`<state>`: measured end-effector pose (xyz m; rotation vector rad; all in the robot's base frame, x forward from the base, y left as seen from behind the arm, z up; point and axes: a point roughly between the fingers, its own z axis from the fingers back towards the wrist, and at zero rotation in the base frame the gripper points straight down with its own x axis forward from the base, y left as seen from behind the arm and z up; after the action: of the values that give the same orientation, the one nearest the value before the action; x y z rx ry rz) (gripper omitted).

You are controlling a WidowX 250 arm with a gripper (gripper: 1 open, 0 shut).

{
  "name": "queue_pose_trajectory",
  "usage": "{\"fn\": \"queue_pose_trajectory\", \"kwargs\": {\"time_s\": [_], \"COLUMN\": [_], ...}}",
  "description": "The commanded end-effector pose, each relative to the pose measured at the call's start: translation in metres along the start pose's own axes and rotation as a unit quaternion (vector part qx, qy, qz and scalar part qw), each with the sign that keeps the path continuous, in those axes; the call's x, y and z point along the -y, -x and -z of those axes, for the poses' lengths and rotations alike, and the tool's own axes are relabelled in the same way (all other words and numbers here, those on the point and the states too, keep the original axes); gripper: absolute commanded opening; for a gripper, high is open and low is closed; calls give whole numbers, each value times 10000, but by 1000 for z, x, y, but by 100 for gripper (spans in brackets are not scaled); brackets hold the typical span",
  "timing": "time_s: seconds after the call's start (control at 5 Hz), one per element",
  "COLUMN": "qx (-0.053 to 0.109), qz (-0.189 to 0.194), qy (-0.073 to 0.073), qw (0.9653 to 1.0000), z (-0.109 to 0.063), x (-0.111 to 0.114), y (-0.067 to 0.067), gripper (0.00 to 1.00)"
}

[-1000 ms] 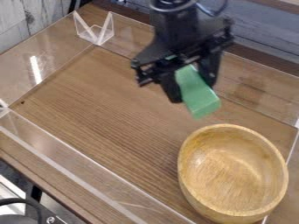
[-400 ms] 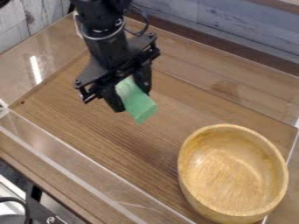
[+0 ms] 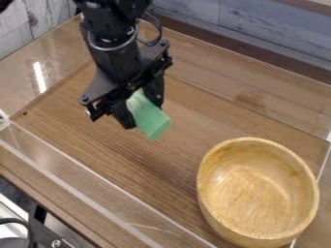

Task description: Remove the green block from the brown bowl and put it on the table

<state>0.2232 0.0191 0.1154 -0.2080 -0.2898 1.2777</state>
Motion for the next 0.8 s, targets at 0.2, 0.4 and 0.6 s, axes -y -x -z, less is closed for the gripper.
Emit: {"fn": "queue_pose_trajectory", "kwargs": {"time_s": [0.2, 0.4, 0.6], "qx": [62, 22, -17], "qz": [-23, 89, 203], "qy": [37, 14, -3], "qw": [10000, 10000, 9998], "z": [3, 6, 8], "x": [8, 14, 18], "y": [-5, -12, -18], "gripper": [0, 0, 0]}}
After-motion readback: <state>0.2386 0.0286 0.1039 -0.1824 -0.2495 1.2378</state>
